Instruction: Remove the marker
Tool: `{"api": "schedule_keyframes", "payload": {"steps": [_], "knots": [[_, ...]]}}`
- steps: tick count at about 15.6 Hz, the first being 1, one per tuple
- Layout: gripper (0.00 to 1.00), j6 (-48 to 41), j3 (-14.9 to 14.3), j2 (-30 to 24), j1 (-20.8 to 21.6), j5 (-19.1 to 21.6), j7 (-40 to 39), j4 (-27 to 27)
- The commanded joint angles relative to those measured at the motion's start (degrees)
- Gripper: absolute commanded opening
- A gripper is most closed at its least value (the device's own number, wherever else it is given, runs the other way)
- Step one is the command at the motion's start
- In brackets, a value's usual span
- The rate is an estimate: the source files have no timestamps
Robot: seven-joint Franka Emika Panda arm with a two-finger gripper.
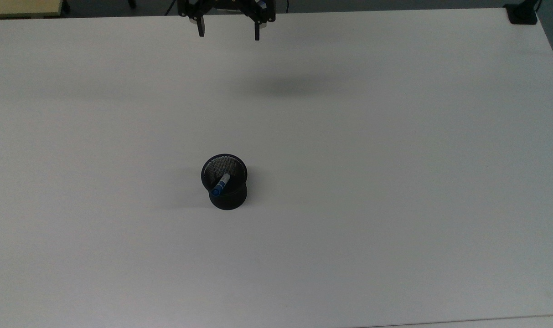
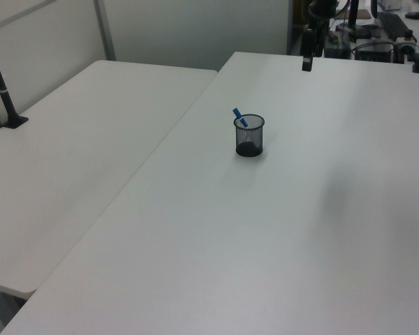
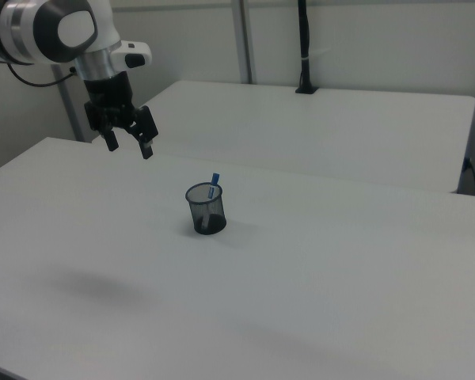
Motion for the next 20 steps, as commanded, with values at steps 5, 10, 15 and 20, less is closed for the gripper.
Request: {"api": "schedule_keyframes", "payload": {"steps": [5, 10, 15, 20], "knots": [[1.0, -1.68, -0.34, -0.52, 0.43, 0.64, 0.87, -0.05], [1.0, -0.98, -0.34, 0.09, 0.43, 0.55, 0.34, -0.05], [1.0, 6.4, -0.25, 3.43, 0.61, 0.64, 0.96, -0.05], [1.0, 15.96, -0.25, 7.91, 0.43, 0.2, 0.95, 0.04]]}}
